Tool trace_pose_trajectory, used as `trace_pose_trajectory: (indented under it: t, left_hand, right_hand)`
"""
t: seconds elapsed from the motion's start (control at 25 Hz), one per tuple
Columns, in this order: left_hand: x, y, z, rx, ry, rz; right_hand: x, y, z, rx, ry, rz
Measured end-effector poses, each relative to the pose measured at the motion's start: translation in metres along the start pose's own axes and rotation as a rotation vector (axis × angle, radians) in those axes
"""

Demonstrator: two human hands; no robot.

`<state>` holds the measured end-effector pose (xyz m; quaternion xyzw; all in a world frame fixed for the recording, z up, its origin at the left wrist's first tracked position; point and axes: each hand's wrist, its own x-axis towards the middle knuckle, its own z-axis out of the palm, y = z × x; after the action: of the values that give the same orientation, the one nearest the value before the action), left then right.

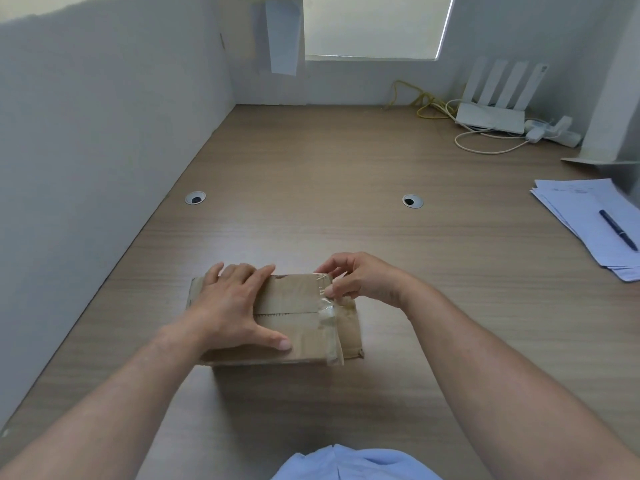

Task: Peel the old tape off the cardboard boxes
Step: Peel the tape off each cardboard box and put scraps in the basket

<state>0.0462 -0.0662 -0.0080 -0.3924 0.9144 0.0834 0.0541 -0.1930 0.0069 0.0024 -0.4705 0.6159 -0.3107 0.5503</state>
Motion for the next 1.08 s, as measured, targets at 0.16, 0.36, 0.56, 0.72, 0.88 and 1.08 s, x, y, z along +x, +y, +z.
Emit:
trace_pose_trajectory:
  t: [0.16,0.36,0.56,0.72,0.88,1.08]
  left_hand:
    - [-0.015,0.016,0.004,-0.011,0.205,0.034]
    - [-0.015,0.018,0.014,0.065,0.265,-0.007]
    - [-0.009,0.009,0.039,0.072,0.255,-0.062]
    - [-0.009,0.002,0.058,-0.001,0.291,-0.081]
    - [-0.006,-0.001,0.061,-0.086,0.283,-0.106]
    - [-0.005,-0.002,0.062,-0.112,0.299,-0.128]
  right_hand:
    - [-0.001,-0.003,0.006,-0.06,0.038,-0.091]
    - [-0.003,-0.005,0.011,-0.03,0.105,-0.141]
    - [-0.001,0.006,0.029,-0.247,0.155,-0.129]
    - [-0.002,0.034,0.036,-0.157,0.226,-0.047]
    - [0.0,0.037,0.043,-0.278,0.27,-0.154]
    - [0.001,0.038,0.049,-0.345,0.298,-0.196]
